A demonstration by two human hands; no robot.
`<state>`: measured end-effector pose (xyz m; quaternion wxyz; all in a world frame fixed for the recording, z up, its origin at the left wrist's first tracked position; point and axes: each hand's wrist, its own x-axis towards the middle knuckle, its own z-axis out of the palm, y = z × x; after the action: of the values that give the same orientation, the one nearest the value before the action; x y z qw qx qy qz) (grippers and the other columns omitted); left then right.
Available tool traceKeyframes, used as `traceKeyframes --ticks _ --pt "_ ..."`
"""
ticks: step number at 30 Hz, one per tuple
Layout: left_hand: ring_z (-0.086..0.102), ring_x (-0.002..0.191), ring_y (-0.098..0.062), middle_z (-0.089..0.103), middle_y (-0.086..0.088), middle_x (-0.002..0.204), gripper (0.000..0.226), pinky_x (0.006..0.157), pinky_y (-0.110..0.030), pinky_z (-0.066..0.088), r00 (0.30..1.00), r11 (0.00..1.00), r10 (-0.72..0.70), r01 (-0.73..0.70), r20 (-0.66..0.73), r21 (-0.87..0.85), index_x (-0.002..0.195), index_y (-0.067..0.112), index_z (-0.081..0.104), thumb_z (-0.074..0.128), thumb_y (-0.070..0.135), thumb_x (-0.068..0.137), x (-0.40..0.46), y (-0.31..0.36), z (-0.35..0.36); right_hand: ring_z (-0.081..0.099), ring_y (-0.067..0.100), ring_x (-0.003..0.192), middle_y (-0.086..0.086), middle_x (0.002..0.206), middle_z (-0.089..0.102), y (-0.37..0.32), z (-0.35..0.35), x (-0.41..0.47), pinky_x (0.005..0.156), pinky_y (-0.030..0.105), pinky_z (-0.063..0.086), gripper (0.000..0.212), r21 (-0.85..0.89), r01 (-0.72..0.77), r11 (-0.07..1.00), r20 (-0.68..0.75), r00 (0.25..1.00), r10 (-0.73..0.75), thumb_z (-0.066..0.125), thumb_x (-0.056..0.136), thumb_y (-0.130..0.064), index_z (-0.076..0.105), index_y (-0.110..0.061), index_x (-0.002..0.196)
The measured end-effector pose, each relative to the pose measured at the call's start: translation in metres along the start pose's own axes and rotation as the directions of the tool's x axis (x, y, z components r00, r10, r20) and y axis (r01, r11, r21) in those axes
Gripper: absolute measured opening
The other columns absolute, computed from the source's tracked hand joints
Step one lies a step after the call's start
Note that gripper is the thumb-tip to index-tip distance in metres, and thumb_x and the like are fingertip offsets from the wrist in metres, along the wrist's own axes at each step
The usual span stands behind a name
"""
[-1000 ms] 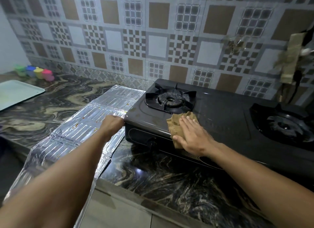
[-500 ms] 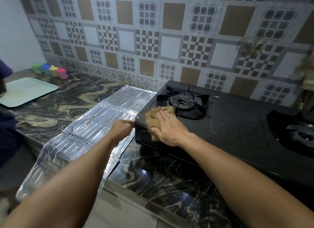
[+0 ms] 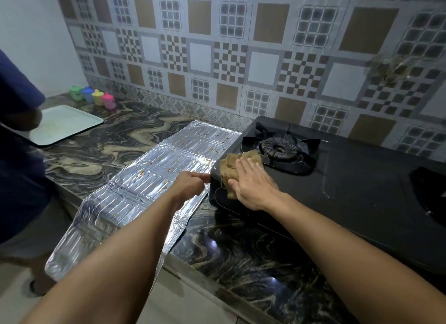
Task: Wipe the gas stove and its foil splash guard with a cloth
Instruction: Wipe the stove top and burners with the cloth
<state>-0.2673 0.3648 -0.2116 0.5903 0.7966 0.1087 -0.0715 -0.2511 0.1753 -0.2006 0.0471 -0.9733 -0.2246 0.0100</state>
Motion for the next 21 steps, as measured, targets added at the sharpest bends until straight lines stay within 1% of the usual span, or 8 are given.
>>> traceKeyframes --ticks 3,5,7,10,13,15,18,21 --pt "0.062 0.1 -0.016 0.073 0.006 0.109 0.057 0.067 -0.025 0.042 0.998 0.999 -0.034 0.032 0.049 0.025 0.115 0.014 0.071 0.041 -0.012 0.075 0.007 -0.006 -0.01 -0.001 0.027 0.149 0.016 0.161 0.001 -0.014 0.001 0.028 0.121 0.041 0.001 0.071 0.007 0.0 1.0 0.008 1.0 0.0 0.021 0.101 -0.047 0.004 -0.001 0.152" --pt "0.062 0.109 -0.017 0.072 0.006 0.11 0.057 0.073 -0.029 0.042 0.995 0.998 -0.059 0.059 0.08 0.007 0.115 0.015 0.07 0.038 -0.012 0.076 0.01 -0.011 -0.015 0.0 0.028 0.149 0.017 0.161 0.001 -0.021 0.0 0.044 0.121 0.042 0.001 0.073 0.038 -0.011 0.999 0.011 1.0 0.01 0.02 0.1 -0.049 0.003 -0.001 0.152" --pt "0.059 0.114 -0.016 0.07 0.006 0.115 0.059 0.081 -0.035 0.043 0.988 0.996 -0.073 0.08 0.134 -0.043 0.118 0.015 0.067 0.036 -0.013 0.076 0.01 -0.014 -0.019 0.001 0.028 0.148 0.016 0.16 0.004 -0.026 -0.001 0.06 0.121 0.043 0.001 0.072 0.081 -0.031 0.996 0.009 0.999 0.031 0.022 0.099 -0.049 0.006 -0.001 0.151" --pt "0.055 0.118 -0.017 0.065 0.004 0.125 0.063 0.089 -0.042 0.042 0.969 0.978 -0.079 0.121 0.234 -0.171 0.125 0.013 0.058 0.032 -0.016 0.075 0.01 -0.019 -0.022 0.008 0.029 0.146 0.016 0.158 0.017 -0.031 -0.004 0.084 0.12 0.044 0.005 0.068 0.104 -0.084 0.991 0.006 0.996 0.084 0.025 0.095 -0.044 0.021 -0.002 0.148" --pt "0.053 0.121 -0.021 0.061 0.001 0.129 0.063 0.09 -0.045 0.042 0.968 0.953 -0.076 0.142 0.24 -0.269 0.127 0.008 0.052 0.03 -0.018 0.074 0.01 -0.022 -0.022 0.02 0.033 0.141 0.018 0.15 0.031 -0.037 -0.008 0.099 0.118 0.047 0.013 0.058 0.068 -0.116 0.991 0.012 0.993 0.115 0.029 0.093 -0.036 0.043 -0.002 0.137" --pt "0.054 0.119 -0.022 0.061 -0.001 0.128 0.06 0.09 -0.045 0.043 0.967 0.943 -0.081 0.152 0.241 -0.296 0.122 0.008 0.053 0.03 -0.019 0.074 0.008 -0.022 -0.021 0.025 0.036 0.137 0.019 0.145 0.038 -0.04 -0.009 0.096 0.115 0.048 0.018 0.051 0.041 -0.099 0.994 0.013 0.995 0.098 0.033 0.095 -0.035 0.054 -0.002 0.127" --pt "0.057 0.114 -0.021 0.063 -0.001 0.125 0.051 0.087 -0.042 0.044 0.962 0.946 -0.075 0.152 0.261 -0.288 0.11 0.01 0.055 0.03 -0.018 0.074 0.009 -0.019 -0.022 0.03 0.037 0.134 0.02 0.142 0.043 -0.041 -0.007 0.089 0.113 0.049 0.022 0.046 0.003 -0.048 0.999 -0.016 0.999 0.048 0.035 0.098 -0.035 0.058 -0.002 0.121" --pt "0.059 0.113 -0.02 0.066 0.001 0.122 0.049 0.097 -0.047 0.043 0.961 0.968 -0.086 0.143 0.264 -0.206 0.113 0.011 0.056 0.033 -0.013 0.076 0.015 -0.017 -0.028 0.027 0.04 0.137 0.022 0.141 0.044 -0.043 -0.008 0.101 0.114 0.049 0.023 0.04 -0.015 -0.099 0.995 0.031 0.995 0.1 0.043 0.098 -0.033 0.06 -0.001 0.117"
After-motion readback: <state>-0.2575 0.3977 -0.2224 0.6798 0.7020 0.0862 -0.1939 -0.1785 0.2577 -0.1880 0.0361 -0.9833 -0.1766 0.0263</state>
